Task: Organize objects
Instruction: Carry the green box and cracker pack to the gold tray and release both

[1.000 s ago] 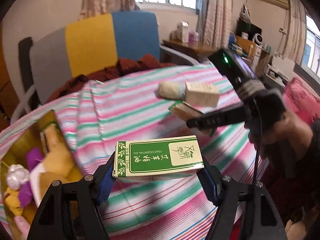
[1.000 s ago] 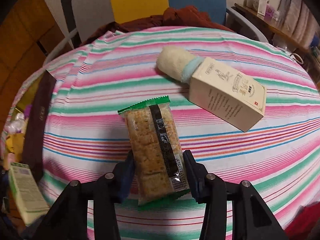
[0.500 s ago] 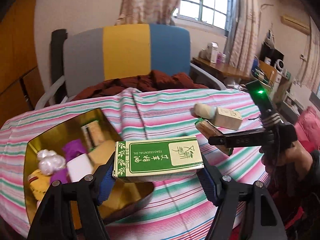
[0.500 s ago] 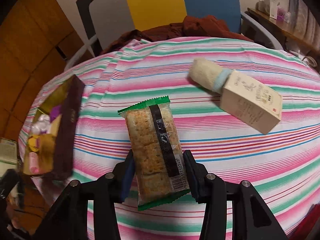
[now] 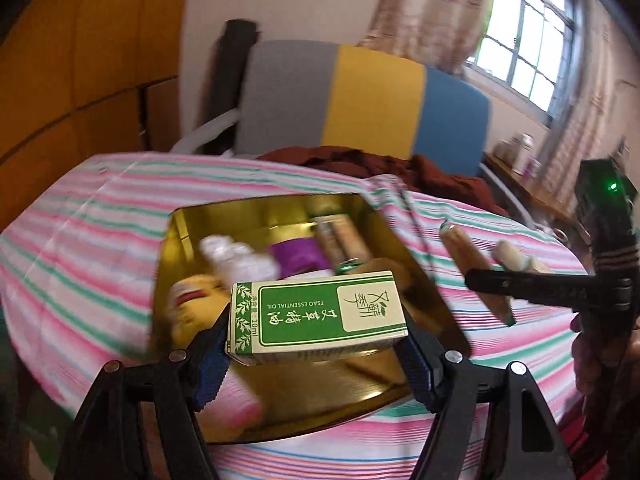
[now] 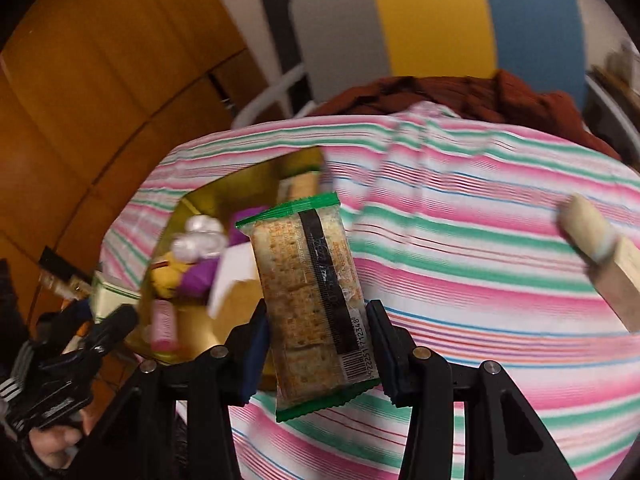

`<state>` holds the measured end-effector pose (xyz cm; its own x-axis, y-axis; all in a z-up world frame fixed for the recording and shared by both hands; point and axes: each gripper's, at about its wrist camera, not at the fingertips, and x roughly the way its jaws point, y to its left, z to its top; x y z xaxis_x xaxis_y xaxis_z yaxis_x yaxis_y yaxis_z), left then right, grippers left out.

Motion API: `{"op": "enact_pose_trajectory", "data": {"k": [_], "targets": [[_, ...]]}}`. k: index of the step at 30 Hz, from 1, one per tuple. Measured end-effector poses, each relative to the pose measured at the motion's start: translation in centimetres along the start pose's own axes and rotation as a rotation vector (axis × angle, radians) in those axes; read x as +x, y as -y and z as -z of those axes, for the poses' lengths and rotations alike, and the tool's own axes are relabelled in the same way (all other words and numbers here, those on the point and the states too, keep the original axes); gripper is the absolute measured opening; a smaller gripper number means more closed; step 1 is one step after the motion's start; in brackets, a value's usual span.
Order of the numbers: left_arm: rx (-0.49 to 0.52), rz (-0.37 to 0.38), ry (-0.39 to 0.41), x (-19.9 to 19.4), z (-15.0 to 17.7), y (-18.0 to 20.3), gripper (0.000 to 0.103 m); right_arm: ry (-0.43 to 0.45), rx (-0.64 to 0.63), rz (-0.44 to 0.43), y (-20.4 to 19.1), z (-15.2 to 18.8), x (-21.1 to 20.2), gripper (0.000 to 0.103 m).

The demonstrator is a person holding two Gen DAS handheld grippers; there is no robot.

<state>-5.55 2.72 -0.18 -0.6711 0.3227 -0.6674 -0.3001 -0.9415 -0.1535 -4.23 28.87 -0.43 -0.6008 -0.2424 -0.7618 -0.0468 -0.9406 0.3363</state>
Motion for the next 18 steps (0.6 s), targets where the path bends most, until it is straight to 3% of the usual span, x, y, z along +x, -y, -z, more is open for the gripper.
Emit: {"op": "enact_pose_trajectory", "data": {"k": [5,12,16,18], "targets": [[-0.045,-0.022,-0.01,0.3,0.4,-2.4,0.075,-0.02,-0.039,-0.022,-3.1,-1.4,2.3,0.047],[-0.034,0.012,-0.033,1.3,0.0,-1.8,0.076,-0.02,-0.047,-0.005,-5.3,-4.1,4.6,0.048],[-0.037,0.0,-0.055,2.1,0.2,-1.6,0.084,0.012,-0.009,0.021,-5.4,-5.7,5.3,0.063],[-0.05,-0.003,-0.062,2.2,0.3,-1.7,0.084,0.015,-0.005,0.022,-5.4,-5.9,5.3,0.063]]}}
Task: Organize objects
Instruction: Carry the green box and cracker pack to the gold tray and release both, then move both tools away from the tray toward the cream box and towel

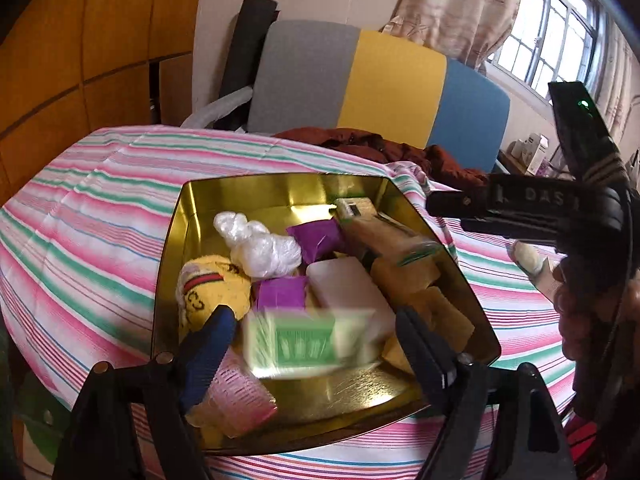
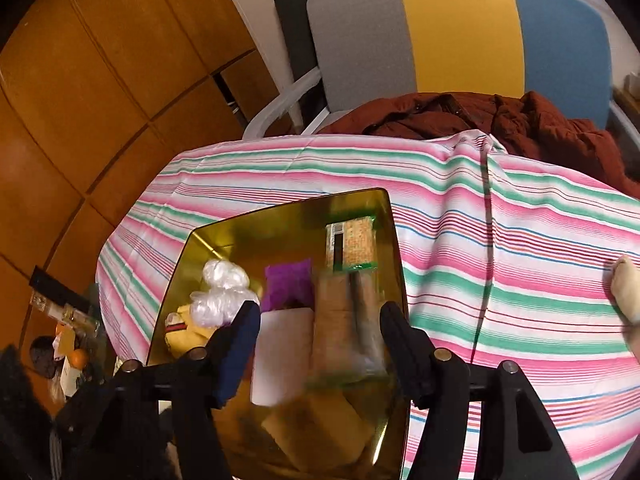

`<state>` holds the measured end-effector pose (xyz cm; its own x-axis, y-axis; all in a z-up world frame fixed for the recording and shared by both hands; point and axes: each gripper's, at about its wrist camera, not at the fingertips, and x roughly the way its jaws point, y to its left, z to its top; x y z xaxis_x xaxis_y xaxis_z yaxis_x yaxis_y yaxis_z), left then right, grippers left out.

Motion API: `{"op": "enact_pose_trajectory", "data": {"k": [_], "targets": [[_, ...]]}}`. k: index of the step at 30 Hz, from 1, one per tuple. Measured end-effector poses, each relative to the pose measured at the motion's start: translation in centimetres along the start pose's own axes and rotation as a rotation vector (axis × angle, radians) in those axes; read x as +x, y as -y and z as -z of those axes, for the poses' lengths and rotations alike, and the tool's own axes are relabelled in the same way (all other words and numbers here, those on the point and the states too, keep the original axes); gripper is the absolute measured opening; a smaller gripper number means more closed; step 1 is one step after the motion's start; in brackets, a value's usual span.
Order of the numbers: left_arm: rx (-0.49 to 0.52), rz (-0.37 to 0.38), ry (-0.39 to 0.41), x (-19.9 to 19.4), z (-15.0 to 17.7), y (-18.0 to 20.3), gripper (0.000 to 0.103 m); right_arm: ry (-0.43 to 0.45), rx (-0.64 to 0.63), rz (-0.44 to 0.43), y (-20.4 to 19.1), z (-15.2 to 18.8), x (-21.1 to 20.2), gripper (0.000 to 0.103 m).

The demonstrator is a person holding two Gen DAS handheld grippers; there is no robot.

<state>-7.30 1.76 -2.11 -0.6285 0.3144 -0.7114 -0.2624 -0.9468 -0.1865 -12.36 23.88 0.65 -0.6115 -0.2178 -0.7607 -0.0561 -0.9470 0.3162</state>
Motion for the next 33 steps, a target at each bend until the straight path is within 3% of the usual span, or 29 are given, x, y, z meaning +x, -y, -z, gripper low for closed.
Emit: {"op": "enact_pose_trajectory", "data": {"k": [15,33], "targets": [[-0.02,-0.083,0.016,-1.6,0.5,0.1,0.084,-0.001,-0.037,0.03,0.1,3.5,-1.1,0.073],[-0.009,-0.112,0.061,-3.2,1.3,2.0,0.084,0.124,-0.128,0.208,-1.1,7.7,-4.2,0.084]]}}
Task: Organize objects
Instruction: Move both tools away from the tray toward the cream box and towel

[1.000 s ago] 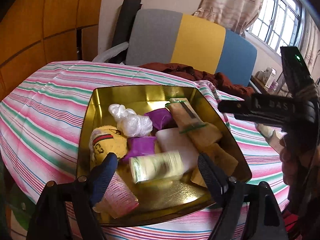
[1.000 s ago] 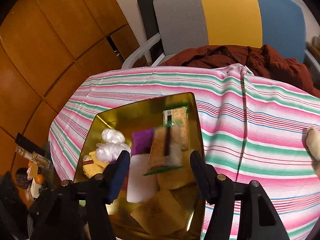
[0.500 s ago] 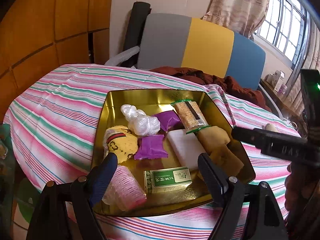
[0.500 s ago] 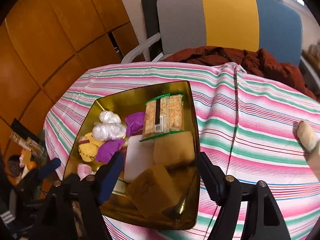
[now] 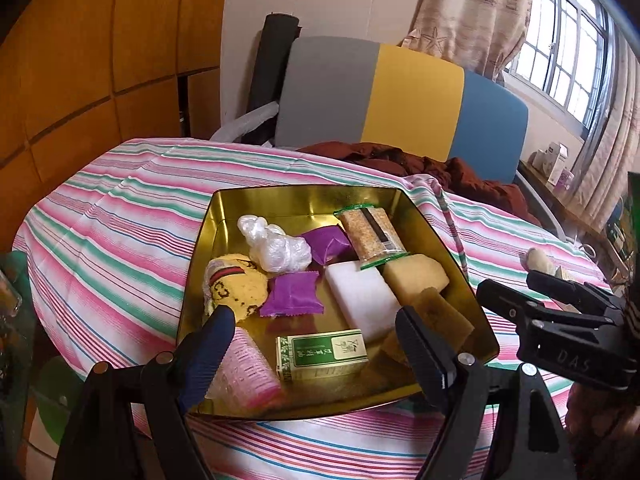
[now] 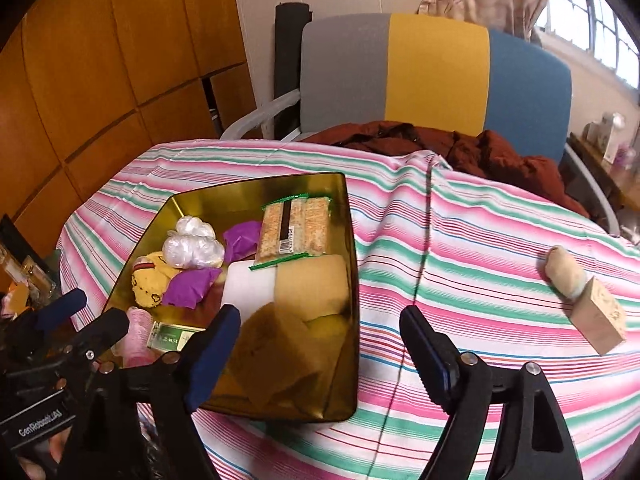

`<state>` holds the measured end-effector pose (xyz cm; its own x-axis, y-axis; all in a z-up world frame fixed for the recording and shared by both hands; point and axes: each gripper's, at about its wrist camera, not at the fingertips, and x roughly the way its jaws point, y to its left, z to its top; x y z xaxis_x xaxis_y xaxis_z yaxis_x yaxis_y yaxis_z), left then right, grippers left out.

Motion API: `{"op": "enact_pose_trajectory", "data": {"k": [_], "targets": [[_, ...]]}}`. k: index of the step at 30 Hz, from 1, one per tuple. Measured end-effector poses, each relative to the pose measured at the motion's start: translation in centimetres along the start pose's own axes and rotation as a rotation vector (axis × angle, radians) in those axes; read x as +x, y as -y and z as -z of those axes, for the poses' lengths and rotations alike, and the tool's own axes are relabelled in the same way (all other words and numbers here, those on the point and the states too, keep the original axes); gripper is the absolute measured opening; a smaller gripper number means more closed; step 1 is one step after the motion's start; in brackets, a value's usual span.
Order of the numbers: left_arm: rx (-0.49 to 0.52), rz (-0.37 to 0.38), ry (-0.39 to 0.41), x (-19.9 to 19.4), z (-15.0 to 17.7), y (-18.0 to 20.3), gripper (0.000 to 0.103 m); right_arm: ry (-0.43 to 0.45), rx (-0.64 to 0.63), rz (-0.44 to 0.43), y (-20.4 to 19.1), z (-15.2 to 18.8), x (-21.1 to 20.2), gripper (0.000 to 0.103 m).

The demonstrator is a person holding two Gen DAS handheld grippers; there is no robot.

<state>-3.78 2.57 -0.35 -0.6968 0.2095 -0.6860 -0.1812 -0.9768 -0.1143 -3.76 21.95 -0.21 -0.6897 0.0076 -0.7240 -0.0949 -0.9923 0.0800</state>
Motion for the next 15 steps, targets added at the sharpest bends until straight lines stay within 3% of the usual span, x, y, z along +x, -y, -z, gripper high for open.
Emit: {"op": "enact_pose_trajectory", "data": {"k": [15], "targets": [[0.089,0.012,-0.005,-0.2,0.4,2.9,0.084,0.03,-0.013,0.056,1.5,1.5,-1.5,0.088]]}}
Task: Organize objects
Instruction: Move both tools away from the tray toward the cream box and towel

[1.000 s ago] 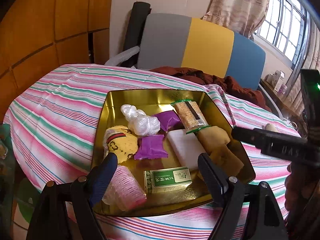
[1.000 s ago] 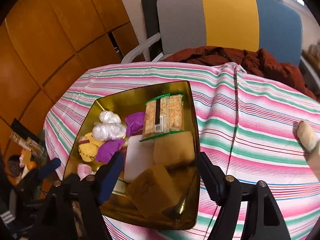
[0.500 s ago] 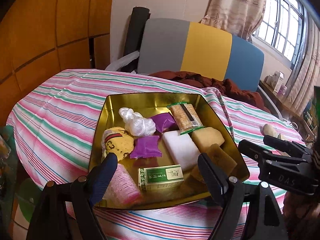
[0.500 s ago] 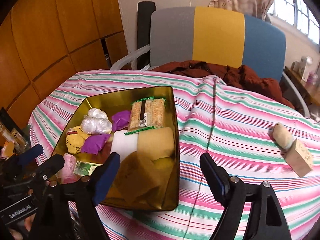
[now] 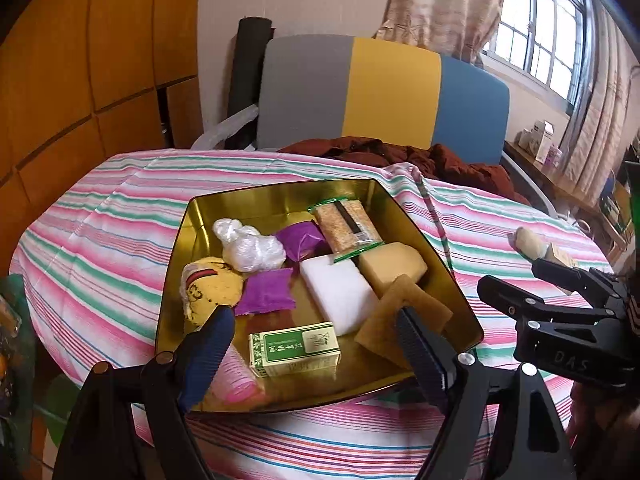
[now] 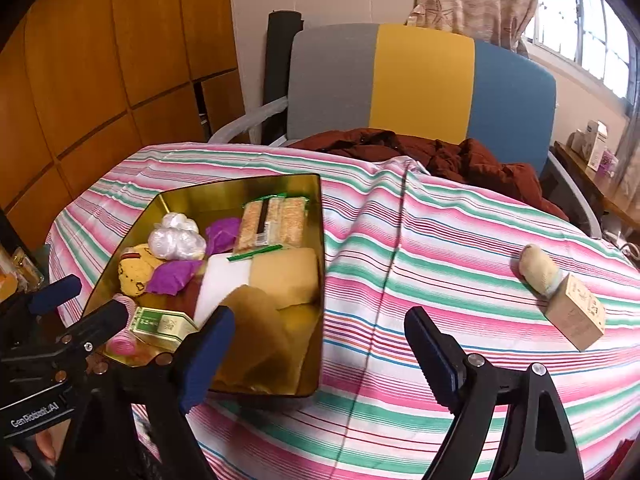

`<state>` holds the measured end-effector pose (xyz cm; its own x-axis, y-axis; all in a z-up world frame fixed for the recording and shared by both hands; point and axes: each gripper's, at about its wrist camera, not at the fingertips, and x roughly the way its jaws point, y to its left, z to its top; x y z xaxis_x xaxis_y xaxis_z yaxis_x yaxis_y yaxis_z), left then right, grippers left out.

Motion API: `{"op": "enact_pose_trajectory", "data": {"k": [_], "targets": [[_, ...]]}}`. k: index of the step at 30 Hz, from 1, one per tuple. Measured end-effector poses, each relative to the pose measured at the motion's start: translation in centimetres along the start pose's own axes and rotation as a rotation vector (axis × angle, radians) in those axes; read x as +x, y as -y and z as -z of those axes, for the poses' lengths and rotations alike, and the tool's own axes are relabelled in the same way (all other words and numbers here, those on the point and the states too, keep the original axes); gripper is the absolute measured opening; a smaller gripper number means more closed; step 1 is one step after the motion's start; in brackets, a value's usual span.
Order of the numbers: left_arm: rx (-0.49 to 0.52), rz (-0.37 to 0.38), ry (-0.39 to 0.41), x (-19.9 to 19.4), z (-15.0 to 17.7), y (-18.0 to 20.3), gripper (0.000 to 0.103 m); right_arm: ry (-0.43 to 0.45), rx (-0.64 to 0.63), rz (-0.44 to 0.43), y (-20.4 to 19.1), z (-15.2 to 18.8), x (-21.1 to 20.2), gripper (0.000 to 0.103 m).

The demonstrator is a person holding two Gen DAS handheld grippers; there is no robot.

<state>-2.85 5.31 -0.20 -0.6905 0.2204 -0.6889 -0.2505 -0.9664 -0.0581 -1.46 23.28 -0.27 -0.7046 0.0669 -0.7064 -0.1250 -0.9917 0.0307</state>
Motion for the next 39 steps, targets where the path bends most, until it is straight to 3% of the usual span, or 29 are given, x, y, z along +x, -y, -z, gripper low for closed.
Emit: {"op": "enact_pose_trajectory", "data": {"k": [13,19,25,39], "targets": [[0.088,0.026,0.004,0.4,-1.0,2.9,0.084,-0.008,0.037,0.038,3.4,0.5,-0.1,0.089],[0.122,0.089,0.003,0.7,-1.7,4.5,0.084,-0.028,0.062,0.06,6.0,0.5,-0.3,0.093],[0.14,0.196,-0.007,1.0,-2.4,6.3,0.084,-0.072,0.149,0.092,11.4,0.7,-0.3,0.093],[0.19,0.245,-0.04,1.6,-1.8,9.1,0.084,-0.105,0.38,0.237,23.4,1.4,-0.9,0.096]]}}
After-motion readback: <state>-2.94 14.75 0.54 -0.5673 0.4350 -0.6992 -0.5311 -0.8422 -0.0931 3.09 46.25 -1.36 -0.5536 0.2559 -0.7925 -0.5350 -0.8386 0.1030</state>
